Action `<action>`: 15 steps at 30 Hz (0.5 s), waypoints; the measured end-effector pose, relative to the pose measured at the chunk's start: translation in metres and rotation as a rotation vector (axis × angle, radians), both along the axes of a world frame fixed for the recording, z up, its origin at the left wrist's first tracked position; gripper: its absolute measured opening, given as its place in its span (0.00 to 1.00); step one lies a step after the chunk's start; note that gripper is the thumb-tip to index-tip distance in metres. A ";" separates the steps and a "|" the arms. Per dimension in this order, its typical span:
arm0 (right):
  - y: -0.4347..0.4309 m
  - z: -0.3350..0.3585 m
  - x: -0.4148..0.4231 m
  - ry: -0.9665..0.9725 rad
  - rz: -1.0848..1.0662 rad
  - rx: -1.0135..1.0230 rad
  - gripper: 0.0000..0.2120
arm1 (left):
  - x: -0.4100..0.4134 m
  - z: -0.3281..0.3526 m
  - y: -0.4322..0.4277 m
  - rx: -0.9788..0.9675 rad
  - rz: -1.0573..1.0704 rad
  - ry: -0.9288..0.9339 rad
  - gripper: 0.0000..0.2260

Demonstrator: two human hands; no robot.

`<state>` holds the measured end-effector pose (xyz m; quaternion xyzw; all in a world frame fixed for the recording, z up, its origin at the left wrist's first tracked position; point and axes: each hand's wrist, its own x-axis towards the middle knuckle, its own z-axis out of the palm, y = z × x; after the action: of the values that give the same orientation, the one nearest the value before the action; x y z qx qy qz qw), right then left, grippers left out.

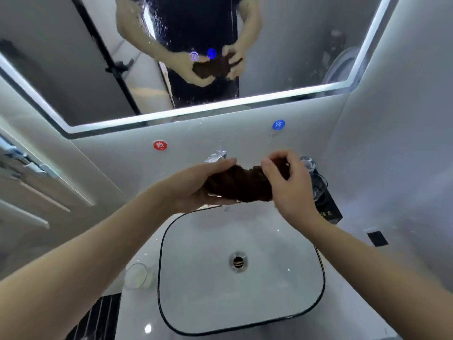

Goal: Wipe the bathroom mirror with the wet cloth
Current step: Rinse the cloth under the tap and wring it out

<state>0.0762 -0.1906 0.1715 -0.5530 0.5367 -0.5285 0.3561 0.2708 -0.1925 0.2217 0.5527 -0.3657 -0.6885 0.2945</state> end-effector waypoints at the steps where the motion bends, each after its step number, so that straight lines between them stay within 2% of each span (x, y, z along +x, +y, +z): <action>1: -0.005 0.001 0.002 -0.150 -0.015 0.214 0.10 | 0.001 0.006 -0.001 -0.048 -0.026 -0.011 0.20; 3: -0.009 0.004 0.002 -0.379 0.044 0.578 0.15 | 0.002 0.020 -0.002 -0.131 -0.061 -0.080 0.22; 5: -0.008 0.010 -0.004 -0.360 0.198 0.652 0.21 | 0.005 0.029 -0.006 -0.177 -0.051 -0.125 0.18; 8: -0.015 0.033 -0.007 -0.029 0.449 0.426 0.21 | 0.010 0.046 -0.014 -0.246 0.002 -0.160 0.14; 10: -0.026 0.051 -0.005 0.059 0.507 0.353 0.20 | 0.010 0.059 -0.021 -0.274 0.037 -0.147 0.13; 11: -0.031 0.060 -0.002 0.074 0.503 0.321 0.22 | 0.010 0.066 -0.024 -0.283 0.056 -0.132 0.13; 13: -0.041 0.080 0.002 0.230 0.427 0.173 0.29 | 0.010 0.081 -0.031 -0.311 0.085 -0.117 0.12; 15: -0.050 0.099 0.005 0.409 0.357 -0.029 0.21 | 0.013 0.095 -0.036 -0.346 0.090 -0.113 0.10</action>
<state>0.0814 -0.2405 0.2706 -0.7392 0.4839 -0.3423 0.3197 0.2835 -0.2287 0.3163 0.5475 -0.4697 -0.5692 0.3945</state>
